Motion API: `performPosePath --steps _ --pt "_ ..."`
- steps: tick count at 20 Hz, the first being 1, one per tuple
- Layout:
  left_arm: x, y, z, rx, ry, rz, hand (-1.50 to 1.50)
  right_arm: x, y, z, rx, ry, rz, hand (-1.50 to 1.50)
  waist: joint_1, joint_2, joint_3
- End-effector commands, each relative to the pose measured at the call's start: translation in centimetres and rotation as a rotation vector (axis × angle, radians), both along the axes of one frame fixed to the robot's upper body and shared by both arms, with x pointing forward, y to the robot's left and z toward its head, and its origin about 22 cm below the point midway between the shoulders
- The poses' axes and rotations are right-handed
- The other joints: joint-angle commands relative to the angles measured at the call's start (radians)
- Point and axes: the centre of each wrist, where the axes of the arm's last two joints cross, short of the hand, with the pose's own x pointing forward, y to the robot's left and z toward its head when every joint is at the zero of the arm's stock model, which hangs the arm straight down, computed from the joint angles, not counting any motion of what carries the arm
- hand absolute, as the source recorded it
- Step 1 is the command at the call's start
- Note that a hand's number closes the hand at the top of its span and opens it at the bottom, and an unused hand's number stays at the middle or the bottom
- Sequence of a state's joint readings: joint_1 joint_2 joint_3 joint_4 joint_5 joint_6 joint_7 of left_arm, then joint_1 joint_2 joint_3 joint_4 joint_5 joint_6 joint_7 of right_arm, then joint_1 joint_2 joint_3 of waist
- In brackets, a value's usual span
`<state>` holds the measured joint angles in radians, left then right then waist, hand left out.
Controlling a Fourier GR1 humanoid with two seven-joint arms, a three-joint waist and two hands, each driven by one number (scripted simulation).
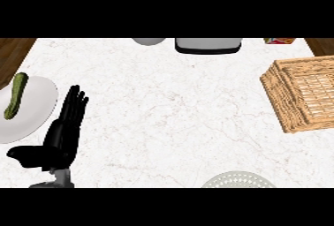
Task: Pick the tomato from the placemat and place it in the basket
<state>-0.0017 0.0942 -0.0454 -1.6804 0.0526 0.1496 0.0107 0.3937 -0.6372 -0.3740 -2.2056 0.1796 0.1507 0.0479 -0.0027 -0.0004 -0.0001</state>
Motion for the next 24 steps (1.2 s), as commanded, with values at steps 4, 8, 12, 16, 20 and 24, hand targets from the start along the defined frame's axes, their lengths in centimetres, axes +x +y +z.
performPosePath --steps 4,8,12,16,20,24 --pt "0.4 0.4 -0.9 0.003 -0.008 -0.010 0.00 3.4 -5.3 -0.6 0.046 -0.015 -0.063 1.50 0.005 0.002 0.000" --pt "0.6 0.0 0.5 -0.012 0.004 -0.007 0.00 5.6 -6.0 -0.9 0.057 -0.027 -0.081 1.50 0.007 0.001 0.000" --pt "-0.4 -1.3 -0.3 -0.018 -0.007 0.007 0.00 5.7 -8.6 -1.7 -0.019 -0.001 -0.096 1.50 0.005 0.001 0.000" --pt "-1.1 -0.6 -0.4 -0.019 0.000 -0.016 0.00 7.8 -12.5 -3.0 -0.042 0.015 -0.115 1.50 0.018 0.003 0.001" --pt "-0.6 0.0 0.6 -0.013 -0.001 -0.012 0.00 9.5 -10.8 -4.5 -0.086 0.043 -0.096 1.50 0.008 0.001 0.000" --pt "-0.1 -0.8 -0.1 -0.015 -0.010 -0.023 0.00 11.0 -14.2 -5.9 -0.096 0.045 -0.107 1.50 0.013 0.003 0.001"
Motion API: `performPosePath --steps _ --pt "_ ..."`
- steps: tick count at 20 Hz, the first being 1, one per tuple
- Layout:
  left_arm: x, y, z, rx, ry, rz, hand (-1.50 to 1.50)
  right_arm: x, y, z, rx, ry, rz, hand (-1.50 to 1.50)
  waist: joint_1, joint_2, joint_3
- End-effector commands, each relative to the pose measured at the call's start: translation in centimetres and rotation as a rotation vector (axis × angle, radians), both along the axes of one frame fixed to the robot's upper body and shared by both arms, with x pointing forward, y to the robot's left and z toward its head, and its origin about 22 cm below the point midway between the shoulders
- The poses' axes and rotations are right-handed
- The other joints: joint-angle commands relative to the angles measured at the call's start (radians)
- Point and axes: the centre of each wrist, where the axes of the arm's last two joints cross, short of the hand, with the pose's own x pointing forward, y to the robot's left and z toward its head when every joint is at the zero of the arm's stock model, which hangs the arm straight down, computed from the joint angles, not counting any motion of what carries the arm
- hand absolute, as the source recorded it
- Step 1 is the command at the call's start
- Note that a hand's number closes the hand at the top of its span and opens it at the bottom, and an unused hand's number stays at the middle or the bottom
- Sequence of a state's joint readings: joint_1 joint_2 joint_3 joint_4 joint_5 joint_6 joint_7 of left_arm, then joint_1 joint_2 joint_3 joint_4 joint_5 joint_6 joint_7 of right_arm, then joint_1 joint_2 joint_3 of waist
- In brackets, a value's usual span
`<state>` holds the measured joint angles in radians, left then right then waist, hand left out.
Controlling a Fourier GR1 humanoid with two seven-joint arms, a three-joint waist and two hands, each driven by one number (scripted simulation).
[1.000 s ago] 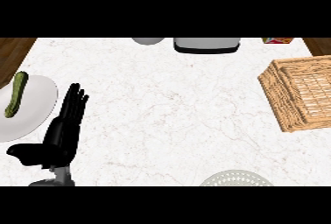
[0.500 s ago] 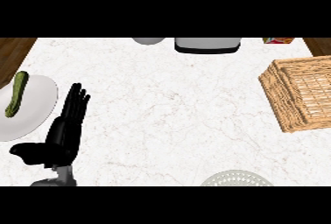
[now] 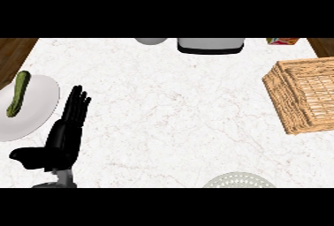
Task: Pick the tomato from the placemat and place it in the basket
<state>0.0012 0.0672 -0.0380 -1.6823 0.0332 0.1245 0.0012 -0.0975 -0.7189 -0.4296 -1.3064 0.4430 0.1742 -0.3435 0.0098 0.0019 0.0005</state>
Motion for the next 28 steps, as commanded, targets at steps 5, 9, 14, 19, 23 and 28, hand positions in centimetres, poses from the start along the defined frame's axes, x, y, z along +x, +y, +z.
performPosePath --steps 5,9,14,19,23,28 --pt "1.6 0.5 2.4 -0.003 0.007 0.023 0.00 0.6 -2.3 -3.9 0.044 0.012 0.021 1.50 -0.006 -0.001 0.000" --pt "0.8 0.5 1.4 0.009 -0.006 0.006 0.00 2.7 -2.9 -4.3 0.040 0.030 0.000 1.50 -0.002 0.000 0.000" --pt "0.2 1.2 -1.0 -0.006 -0.005 0.003 0.00 2.8 -4.0 -4.4 0.064 0.043 -0.057 1.50 -0.002 0.000 0.000" --pt "0.8 -1.3 0.0 0.000 0.007 -0.008 0.00 3.8 -4.9 -5.5 0.090 0.074 -0.093 -1.50 0.004 0.002 0.001" --pt "-0.2 1.1 1.1 -0.006 -0.012 -0.020 0.00 5.3 -2.8 -8.1 0.064 0.076 -0.053 -1.50 0.012 0.003 0.001" --pt "1.1 0.7 -0.6 0.015 0.006 0.008 0.00 3.6 -5.0 -6.8 0.190 -0.029 -0.015 -1.50 -0.002 0.001 0.001"
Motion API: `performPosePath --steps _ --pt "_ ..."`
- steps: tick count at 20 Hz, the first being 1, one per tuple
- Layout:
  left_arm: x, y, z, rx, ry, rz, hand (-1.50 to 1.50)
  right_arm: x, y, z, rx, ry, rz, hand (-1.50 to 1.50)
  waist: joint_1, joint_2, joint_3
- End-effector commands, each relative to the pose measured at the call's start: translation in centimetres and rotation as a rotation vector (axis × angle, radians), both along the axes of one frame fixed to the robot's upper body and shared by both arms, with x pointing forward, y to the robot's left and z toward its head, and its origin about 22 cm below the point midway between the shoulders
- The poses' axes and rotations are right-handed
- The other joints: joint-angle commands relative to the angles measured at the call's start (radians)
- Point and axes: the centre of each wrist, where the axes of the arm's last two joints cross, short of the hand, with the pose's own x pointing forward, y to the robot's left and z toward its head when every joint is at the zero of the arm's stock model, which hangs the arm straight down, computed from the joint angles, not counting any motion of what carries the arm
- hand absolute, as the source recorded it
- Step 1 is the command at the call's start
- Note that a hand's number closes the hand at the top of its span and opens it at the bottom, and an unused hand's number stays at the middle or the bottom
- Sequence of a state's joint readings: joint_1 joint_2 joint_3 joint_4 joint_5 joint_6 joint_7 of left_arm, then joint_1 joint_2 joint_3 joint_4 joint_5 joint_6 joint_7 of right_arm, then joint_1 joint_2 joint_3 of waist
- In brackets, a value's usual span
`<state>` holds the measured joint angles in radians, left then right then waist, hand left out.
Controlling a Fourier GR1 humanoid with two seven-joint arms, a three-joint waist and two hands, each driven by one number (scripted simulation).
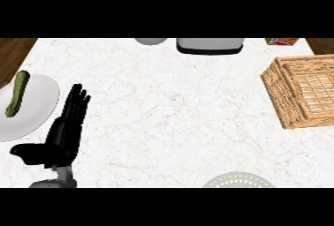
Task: Pick the tomato from the placemat and place it in the basket
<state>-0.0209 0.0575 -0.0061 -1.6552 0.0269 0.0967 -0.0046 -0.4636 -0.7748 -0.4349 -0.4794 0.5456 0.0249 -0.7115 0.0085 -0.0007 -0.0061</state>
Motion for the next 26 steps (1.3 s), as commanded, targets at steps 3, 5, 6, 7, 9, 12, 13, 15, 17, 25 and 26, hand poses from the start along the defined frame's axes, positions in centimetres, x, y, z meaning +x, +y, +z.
performPosePath --steps 3,5,6,7,9,12,13,15,17,25,26 --pt "0.1 -1.7 1.3 0.005 -0.002 -0.005 0.00 0.8 1.1 -1.5 0.112 -0.135 0.008 -1.50 0.003 0.003 0.008" --pt "0.2 -0.2 0.7 -0.004 -0.002 0.000 0.00 -0.6 -1.0 -0.1 0.125 -0.212 -0.004 -1.50 0.000 0.004 0.008" --pt "-0.7 0.1 1.1 -0.007 0.019 -0.017 0.00 1.1 1.0 0.1 0.113 -0.212 -0.020 -1.50 -0.007 -0.002 0.006" --pt "0.1 -1.7 0.6 -0.002 0.013 0.010 0.00 -0.1 -2.1 3.5 0.091 -0.259 -0.038 -1.50 0.000 0.003 0.007" --pt "-0.9 1.0 0.7 -0.021 0.006 -0.005 0.00 -0.3 -2.5 4.1 0.126 -0.306 -0.060 -1.50 -0.001 0.002 0.007" --pt "0.0 0.3 1.5 0.013 -0.003 0.002 0.00 -2.0 -4.2 5.6 0.095 -0.293 -0.116 -1.50 -0.003 0.002 0.007" --pt "0.4 -0.4 -0.5 0.004 -0.020 0.003 0.00 -1.5 -4.0 5.0 0.097 -0.283 -0.141 -1.50 0.004 0.006 0.007" --pt "0.4 -1.4 1.6 -0.004 -0.006 0.000 0.00 -2.6 -4.9 5.2 0.106 -0.312 -0.206 -1.50 0.005 0.006 0.008" --pt "0.8 -2.0 1.4 0.010 0.000 0.017 0.00 -4.6 -6.7 7.3 0.153 -0.348 -0.242 -1.50 -0.006 0.004 0.008" --pt "-0.1 -0.2 0.1 -0.009 -0.016 0.014 0.00 -10.1 -10.2 9.8 0.290 -0.383 -0.224 -1.50 0.004 0.007 0.010" --pt "1.3 -1.3 0.9 -0.027 -0.009 -0.001 0.00 -10.4 -10.5 10.7 0.283 -0.399 -0.197 -1.50 0.001 0.009 0.011"
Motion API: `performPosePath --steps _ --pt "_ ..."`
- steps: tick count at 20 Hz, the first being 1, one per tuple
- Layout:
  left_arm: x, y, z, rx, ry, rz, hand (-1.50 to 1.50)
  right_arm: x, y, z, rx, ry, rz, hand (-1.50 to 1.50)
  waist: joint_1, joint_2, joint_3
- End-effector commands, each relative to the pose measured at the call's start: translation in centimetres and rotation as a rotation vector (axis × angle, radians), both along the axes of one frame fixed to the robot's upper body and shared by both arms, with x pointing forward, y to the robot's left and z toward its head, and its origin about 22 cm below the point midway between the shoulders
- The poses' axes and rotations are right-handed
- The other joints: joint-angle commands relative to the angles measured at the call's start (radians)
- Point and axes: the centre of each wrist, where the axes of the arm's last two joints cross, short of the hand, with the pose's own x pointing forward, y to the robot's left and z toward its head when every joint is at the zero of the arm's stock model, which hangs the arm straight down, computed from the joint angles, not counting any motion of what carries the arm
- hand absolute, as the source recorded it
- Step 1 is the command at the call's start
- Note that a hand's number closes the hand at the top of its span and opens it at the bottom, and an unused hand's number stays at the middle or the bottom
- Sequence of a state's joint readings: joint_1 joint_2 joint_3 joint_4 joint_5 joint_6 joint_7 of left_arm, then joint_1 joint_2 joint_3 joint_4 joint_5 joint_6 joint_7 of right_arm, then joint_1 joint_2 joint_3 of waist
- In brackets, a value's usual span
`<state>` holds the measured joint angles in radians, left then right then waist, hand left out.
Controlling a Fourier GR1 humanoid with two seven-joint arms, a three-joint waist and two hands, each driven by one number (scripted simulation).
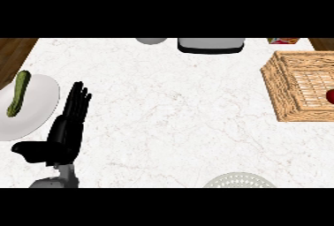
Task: Pick the tomato from the placemat and place it in the basket
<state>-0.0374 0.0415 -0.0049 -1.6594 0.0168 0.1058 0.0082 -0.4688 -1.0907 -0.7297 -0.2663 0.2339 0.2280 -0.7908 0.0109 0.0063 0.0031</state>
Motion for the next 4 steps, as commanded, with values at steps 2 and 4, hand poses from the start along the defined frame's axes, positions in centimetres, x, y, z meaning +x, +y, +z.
performPosePath --steps 2,4 --pt "-0.4 0.5 0.8 -0.005 -0.006 0.005 0.00 -3.3 -1.8 1.7 0.088 -0.039 0.083 -1.50 0.003 -0.001 0.002" --pt "0.9 0.4 0.1 0.009 0.000 0.007 0.00 -3.8 -2.1 3.0 0.083 -0.045 0.119 -1.50 -0.001 0.002 0.002"
